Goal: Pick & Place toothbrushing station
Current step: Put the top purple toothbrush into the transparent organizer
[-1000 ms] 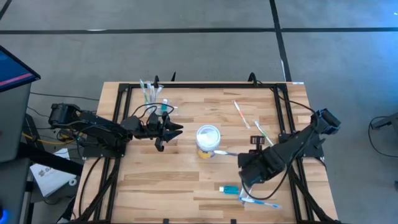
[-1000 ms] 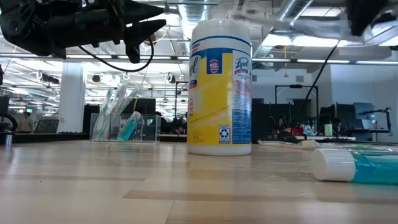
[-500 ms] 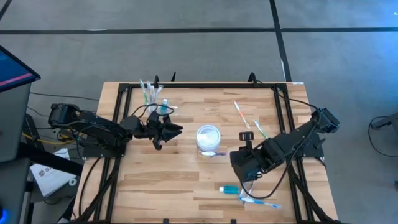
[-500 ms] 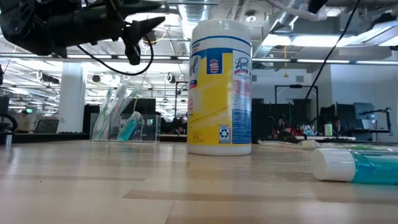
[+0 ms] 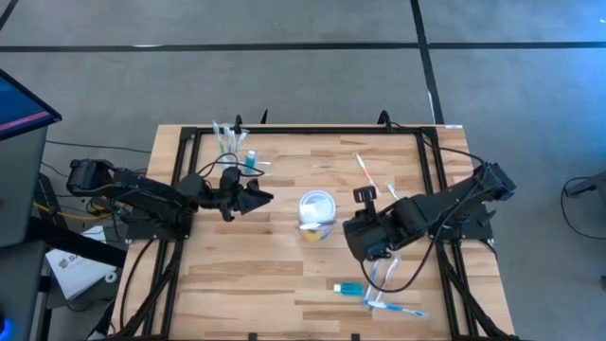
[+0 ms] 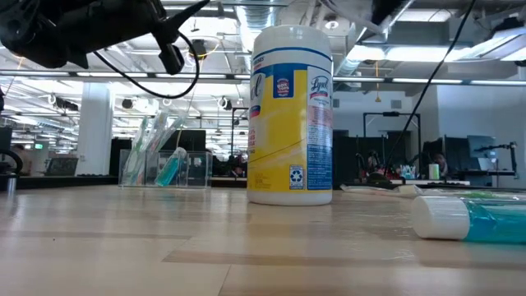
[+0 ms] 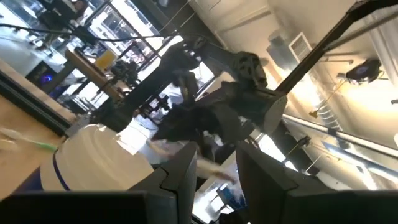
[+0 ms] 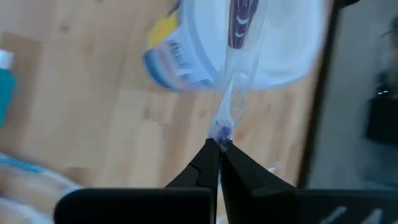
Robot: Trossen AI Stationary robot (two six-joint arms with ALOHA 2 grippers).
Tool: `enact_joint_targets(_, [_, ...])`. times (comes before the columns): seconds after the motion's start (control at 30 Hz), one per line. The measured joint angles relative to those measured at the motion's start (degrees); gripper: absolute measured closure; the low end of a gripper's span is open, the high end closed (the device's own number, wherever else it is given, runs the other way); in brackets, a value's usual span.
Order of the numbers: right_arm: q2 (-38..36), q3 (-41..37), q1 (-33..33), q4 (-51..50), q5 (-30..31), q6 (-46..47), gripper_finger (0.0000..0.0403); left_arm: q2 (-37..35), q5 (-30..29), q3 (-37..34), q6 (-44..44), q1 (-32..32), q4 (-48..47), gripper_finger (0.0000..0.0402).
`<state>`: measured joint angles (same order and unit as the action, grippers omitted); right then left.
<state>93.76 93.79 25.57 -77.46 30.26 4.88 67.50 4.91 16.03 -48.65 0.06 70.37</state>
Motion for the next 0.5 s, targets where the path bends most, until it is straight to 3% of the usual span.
enact_joint_targets(0.5, [0.4, 4.0, -3.6, 4.6, 19.3, -20.9, 0.0403, -0.4, 0.7, 0.0, -4.4, 0.0, 0.1, 0.0294])
